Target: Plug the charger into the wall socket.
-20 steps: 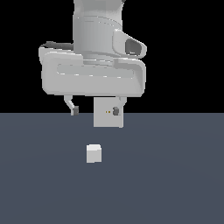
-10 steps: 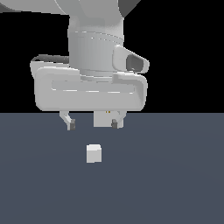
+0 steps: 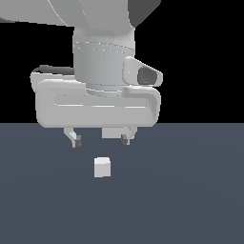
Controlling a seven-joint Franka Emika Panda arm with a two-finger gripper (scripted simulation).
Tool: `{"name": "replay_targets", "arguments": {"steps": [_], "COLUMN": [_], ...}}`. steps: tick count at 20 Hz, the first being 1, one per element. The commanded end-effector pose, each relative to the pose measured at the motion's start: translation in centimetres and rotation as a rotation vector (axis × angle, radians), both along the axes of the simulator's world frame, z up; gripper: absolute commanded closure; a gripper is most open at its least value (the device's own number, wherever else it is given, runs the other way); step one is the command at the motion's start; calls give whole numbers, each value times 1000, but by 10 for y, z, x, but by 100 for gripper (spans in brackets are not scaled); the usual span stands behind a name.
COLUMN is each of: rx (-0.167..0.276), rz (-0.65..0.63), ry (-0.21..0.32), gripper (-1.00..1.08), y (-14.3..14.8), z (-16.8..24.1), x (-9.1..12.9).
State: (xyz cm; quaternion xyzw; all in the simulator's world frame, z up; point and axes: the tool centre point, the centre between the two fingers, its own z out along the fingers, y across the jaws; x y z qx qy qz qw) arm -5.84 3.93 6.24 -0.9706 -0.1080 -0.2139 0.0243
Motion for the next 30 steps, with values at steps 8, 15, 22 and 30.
{"name": "replay_targets", "arguments": {"steps": [8, 15, 22, 30], "rx": [-1, -2, -1, -1], "rz": [1, 1, 1, 1], "ry": [-1, -2, -2, -2], "gripper": [-92, -92, 108, 108], "y": [0, 0, 0, 0], "z": [-19, -45, -51, -51], "x": [-1, -1, 0, 0]}}
